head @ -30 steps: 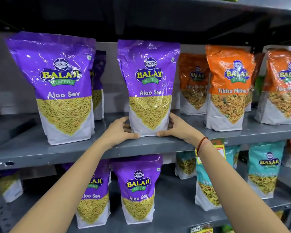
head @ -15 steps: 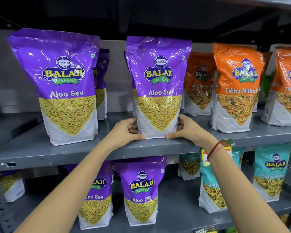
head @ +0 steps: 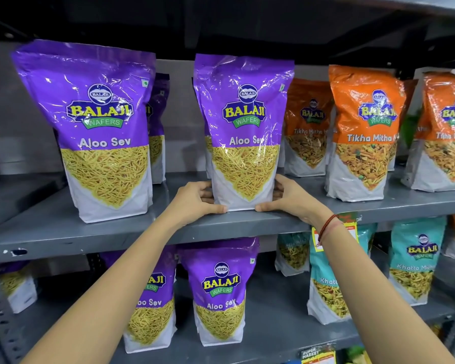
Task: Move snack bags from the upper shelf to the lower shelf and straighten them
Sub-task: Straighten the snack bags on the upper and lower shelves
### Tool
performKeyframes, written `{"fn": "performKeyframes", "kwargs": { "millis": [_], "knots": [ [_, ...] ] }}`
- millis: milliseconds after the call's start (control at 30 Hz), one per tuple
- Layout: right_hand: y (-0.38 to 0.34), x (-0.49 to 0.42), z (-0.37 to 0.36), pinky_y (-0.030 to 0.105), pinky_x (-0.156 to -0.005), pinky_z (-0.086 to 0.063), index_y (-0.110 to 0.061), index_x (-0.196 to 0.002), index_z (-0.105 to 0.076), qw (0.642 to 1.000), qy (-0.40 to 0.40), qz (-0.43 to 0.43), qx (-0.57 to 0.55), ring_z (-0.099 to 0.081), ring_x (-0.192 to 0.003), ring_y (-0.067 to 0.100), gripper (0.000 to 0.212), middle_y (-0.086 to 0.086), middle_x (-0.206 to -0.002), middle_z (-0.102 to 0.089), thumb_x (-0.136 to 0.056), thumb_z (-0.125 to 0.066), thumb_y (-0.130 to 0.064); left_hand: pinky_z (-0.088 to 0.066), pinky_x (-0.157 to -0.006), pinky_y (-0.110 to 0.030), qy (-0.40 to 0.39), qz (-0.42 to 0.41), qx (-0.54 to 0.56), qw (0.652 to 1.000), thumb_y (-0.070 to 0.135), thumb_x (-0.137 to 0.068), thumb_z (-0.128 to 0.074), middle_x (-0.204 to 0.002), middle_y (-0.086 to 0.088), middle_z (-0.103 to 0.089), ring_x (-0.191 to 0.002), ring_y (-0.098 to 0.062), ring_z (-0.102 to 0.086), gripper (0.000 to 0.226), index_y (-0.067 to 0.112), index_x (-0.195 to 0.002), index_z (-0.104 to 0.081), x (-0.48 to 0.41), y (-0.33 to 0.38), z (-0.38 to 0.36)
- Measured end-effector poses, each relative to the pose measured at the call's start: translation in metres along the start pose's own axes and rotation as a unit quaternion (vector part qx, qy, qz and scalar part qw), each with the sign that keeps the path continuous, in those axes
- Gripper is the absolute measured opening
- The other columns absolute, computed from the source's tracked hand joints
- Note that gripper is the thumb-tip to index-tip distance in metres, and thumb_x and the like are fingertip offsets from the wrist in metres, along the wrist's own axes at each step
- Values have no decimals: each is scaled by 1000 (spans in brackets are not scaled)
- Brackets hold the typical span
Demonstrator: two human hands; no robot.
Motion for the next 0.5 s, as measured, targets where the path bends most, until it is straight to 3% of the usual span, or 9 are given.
{"fn": "performKeyframes", "kwargs": {
  "millis": [200, 300, 400, 500],
  "knots": [
    [-7, 7, 4, 41, -102, -49, -27, -133, -45, 997, 46, 10, 58, -60, -115, 13, 106, -8, -127, -62, -41, -93, -52, -46, -84, -19, 12, -14, -45, 999, 25, -68, -80, -113, 0, -69, -101, -11, -65, 56, 18, -120, -60, 10, 9, 3],
    [-27, 27, 18, 23, -85, -50, -21, -129, -48, 978, 195, 70, 24, -59, -99, 2, 77, -9, -114, -60, -64, -87, -30, -41, -87, -22, 99, -39, -83, 991, 28, -72, -77, -122, -1, -60, -110, -14, -59, 65, 14, -130, -51, 32, 14, 22],
    [-52, 64, 23, 11, -70, -48, -17, -113, -60, 911, 377, 162, -34, -60, -83, 7, 44, 9, -105, -66, -75, -79, -29, -43, -85, -19, 193, -111, -47, 974, 21, -77, -72, -120, -3, -63, -101, -4, -59, 44, 19, -119, -58, 70, 16, 57],
    [-85, 71, -14, 8, -61, -44, -17, -97, -61, 896, 387, 213, -39, -56, -67, -2, 21, 13, -88, -65, -81, -74, -18, -47, -79, -15, 342, -171, -21, 924, 16, -77, -65, -100, 3, -64, -89, 5, -58, 29, 28, -104, -61, 116, 9, 119]
  ]
}}
Point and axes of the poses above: each hand's wrist, its own x-axis away from the middle knuckle, its own z-axis out of the back of the hand, y = z × x, the point moved 9 cm from there along -x, towards the middle knuckle
